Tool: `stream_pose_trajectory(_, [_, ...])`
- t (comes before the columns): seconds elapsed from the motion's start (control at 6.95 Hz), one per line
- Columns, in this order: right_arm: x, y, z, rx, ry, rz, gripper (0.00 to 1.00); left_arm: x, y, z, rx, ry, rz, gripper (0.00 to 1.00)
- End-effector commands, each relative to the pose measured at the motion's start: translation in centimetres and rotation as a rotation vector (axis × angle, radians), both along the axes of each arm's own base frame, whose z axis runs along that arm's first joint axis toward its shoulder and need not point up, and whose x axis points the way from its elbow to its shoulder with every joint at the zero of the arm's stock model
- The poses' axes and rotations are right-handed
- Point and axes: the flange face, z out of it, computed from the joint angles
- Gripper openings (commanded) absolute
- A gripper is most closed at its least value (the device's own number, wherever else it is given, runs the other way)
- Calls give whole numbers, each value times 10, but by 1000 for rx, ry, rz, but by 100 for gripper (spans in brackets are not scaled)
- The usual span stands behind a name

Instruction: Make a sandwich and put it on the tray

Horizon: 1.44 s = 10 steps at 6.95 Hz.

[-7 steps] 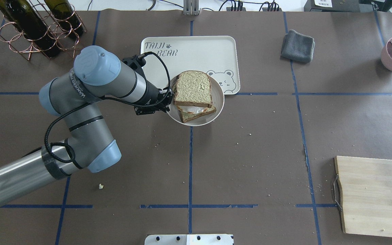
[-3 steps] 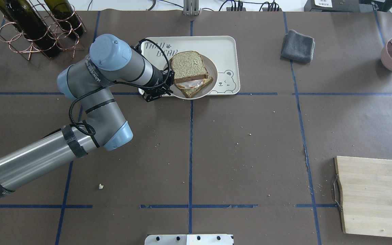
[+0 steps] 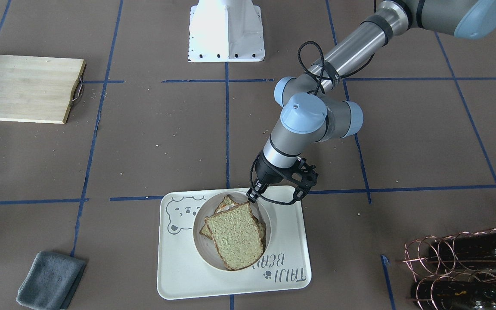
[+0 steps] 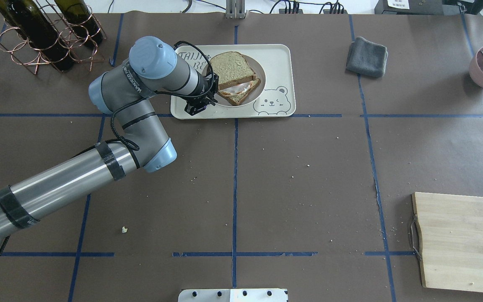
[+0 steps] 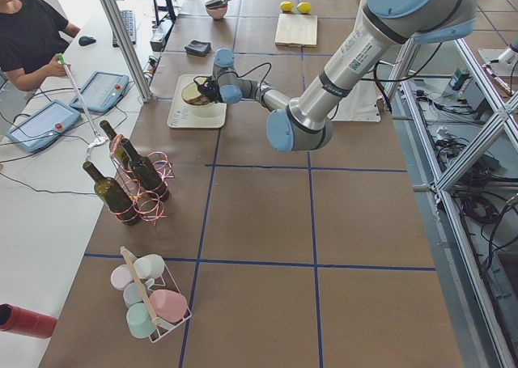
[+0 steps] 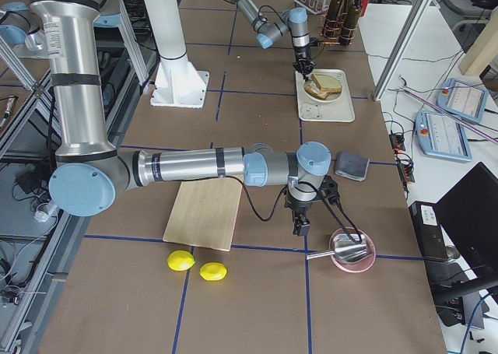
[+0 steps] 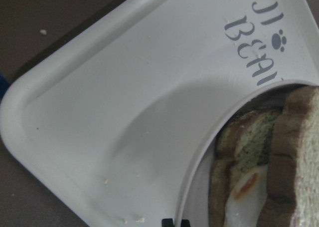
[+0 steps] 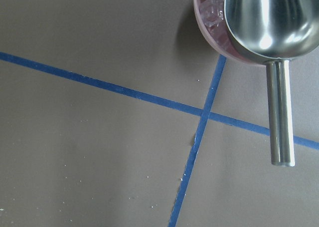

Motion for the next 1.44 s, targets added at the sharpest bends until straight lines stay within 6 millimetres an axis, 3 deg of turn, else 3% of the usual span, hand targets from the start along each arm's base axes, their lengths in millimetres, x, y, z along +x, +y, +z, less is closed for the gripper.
stream_pose_trajectory(0.0, [3, 0, 0, -12, -4, 17, 100, 6, -8, 7, -12, 6, -23, 0])
stream_pose_trajectory(0.14, [3, 0, 0, -13, -4, 18, 100, 5, -7, 7, 5, 5, -15, 25])
stream_pose_trajectory(0.29, [2, -1, -2, -10, -4, 18, 100, -10, -4, -1, 82, 5, 6, 99])
stream_pose_trajectory(0.43, [3, -1, -3, -9, -4, 20, 100, -37, 6, 13, 117, 12, 11, 100])
stream_pose_trajectory(0.72, [5, -2, -4, -26, -4, 46, 100, -79, 24, 18, 191, 24, 70, 100])
stream_pose_trajectory(0.86, [8, -2, -3, -29, -3, 52, 100, -117, 48, 31, 300, -3, 117, 100])
stream_pose_trajectory(1.01, [16, 4, 4, -41, -4, 66, 100, -159, 67, 30, 422, -84, 168, 100])
stream_pose_trajectory(1.29, [45, 36, 32, -110, -63, 125, 100, -207, 82, 63, 593, -299, 343, 100])
